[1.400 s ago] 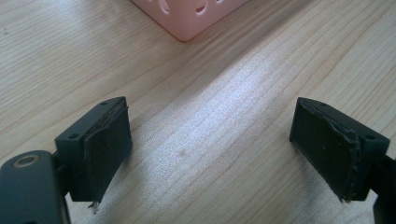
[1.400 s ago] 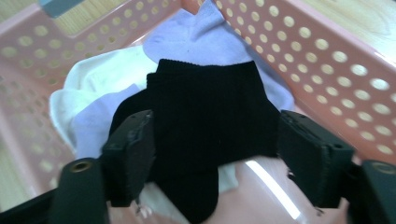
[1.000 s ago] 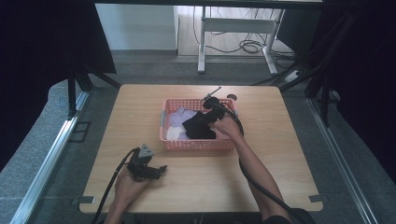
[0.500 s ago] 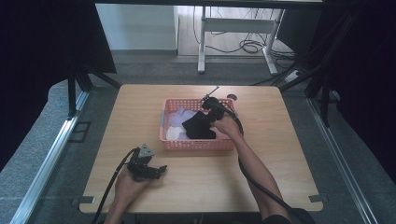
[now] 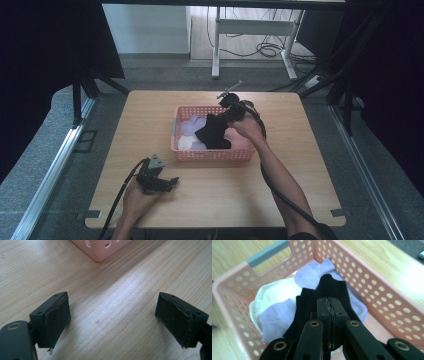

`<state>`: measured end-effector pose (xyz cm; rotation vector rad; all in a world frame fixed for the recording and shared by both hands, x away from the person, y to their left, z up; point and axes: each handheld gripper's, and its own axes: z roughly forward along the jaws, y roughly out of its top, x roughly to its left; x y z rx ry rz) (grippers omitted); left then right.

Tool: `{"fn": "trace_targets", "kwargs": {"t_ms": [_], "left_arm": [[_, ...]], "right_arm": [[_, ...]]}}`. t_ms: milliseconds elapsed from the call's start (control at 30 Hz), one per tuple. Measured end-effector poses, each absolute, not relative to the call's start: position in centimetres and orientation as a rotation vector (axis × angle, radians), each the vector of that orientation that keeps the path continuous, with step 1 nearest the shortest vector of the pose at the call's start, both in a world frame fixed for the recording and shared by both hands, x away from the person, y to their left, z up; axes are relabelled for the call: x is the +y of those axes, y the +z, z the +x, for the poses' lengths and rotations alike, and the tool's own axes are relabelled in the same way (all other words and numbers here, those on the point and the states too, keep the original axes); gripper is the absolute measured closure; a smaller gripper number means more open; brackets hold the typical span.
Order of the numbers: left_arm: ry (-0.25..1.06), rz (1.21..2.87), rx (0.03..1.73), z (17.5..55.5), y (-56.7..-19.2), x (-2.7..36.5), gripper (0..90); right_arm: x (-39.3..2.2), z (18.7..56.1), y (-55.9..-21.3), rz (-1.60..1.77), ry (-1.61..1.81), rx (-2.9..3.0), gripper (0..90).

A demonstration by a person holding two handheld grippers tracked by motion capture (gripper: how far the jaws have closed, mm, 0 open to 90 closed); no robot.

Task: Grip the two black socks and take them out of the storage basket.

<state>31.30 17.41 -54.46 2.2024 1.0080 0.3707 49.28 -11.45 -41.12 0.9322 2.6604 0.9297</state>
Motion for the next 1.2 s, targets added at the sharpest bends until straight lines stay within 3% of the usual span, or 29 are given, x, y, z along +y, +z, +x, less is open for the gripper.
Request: {"fn": "trace_targets", "kwargs": {"t_ms": [1200], "left_arm": [[0.368,2.205,1.010,31.3,-54.4,17.4,12.5]], "right_arm": [[-14.7,46.5,-30.1,0.851,1.101,2.517,89.8]]}}
